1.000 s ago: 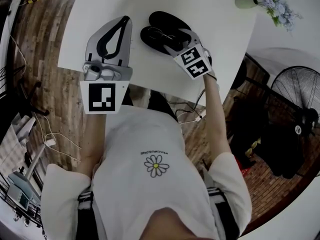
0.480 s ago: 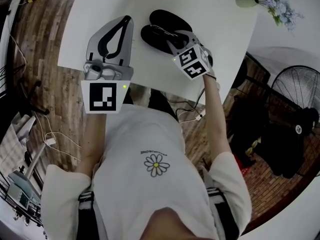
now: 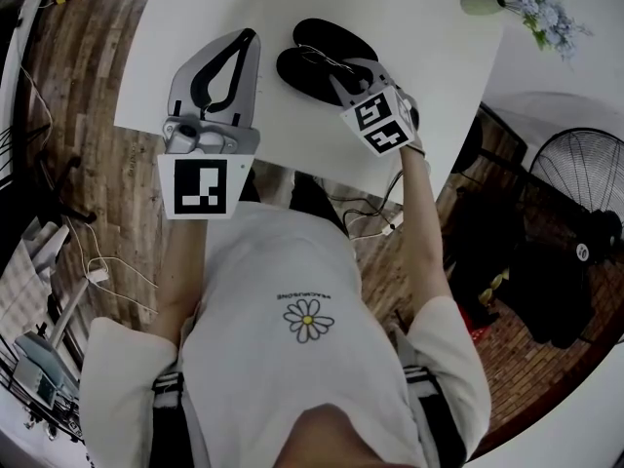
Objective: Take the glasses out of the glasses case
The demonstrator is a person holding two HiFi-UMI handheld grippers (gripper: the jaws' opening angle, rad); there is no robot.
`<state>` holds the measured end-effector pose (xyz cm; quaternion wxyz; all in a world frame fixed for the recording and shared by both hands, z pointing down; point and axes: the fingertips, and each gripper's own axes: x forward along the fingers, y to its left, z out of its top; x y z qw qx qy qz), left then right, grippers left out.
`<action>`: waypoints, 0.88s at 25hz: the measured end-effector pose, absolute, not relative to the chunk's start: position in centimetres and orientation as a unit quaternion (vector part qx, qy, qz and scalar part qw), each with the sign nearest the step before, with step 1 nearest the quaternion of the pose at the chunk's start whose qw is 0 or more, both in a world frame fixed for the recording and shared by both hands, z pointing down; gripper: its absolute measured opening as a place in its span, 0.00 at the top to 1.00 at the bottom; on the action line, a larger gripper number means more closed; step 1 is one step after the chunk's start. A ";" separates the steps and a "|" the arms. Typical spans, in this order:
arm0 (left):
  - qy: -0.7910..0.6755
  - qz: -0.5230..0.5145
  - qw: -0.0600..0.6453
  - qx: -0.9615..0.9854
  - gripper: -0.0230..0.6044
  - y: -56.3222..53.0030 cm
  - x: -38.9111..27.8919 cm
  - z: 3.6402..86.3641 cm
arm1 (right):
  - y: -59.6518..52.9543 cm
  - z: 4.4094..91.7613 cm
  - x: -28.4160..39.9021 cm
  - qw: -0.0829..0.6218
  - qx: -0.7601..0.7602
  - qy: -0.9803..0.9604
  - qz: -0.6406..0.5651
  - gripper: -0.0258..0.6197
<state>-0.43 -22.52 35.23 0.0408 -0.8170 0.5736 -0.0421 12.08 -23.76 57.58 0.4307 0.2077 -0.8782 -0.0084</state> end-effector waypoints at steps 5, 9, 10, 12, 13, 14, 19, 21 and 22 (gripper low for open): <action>0.568 -0.037 0.044 -0.821 0.94 -22.2 0.3 35.0 | -24.3 56.5 12.9 0.428 0.225 -0.875 -0.022 0.92; 0.564 -0.025 0.051 -0.824 0.94 -22.3 0.6 34.3 | -25.1 55.2 13.3 0.421 0.241 -0.874 -0.030 0.93; 0.563 -0.024 0.053 -0.824 0.94 -22.3 0.6 34.1 | -25.3 54.7 13.4 0.419 0.245 -0.874 -0.033 0.93; 0.563 -0.023 0.057 -0.825 0.94 -22.3 0.6 33.5 | -25.6 53.5 13.4 0.411 0.253 -0.875 -0.036 0.93; 0.562 -0.022 0.061 -0.825 0.94 -22.3 0.6 33.2 | -25.9 52.8 13.4 0.403 0.258 -0.877 -0.036 0.93; 0.561 -0.019 0.066 -0.825 0.94 -22.4 0.7 32.9 | -26.2 52.0 13.3 0.393 0.265 -0.880 -0.038 0.93; 0.556 -0.001 0.094 -0.826 0.94 -22.5 1.2 30.5 | -28.1 45.8 13.1 0.332 0.302 -0.892 -0.059 0.93; 0.554 0.001 0.106 -0.826 0.94 -22.6 1.2 29.4 | -28.7 42.6 12.9 0.299 0.317 -0.897 -0.071 0.93; 0.554 0.005 0.112 -0.825 0.94 -22.6 1.2 28.8 | -29.0 40.9 12.8 0.280 0.324 -0.901 -0.076 0.93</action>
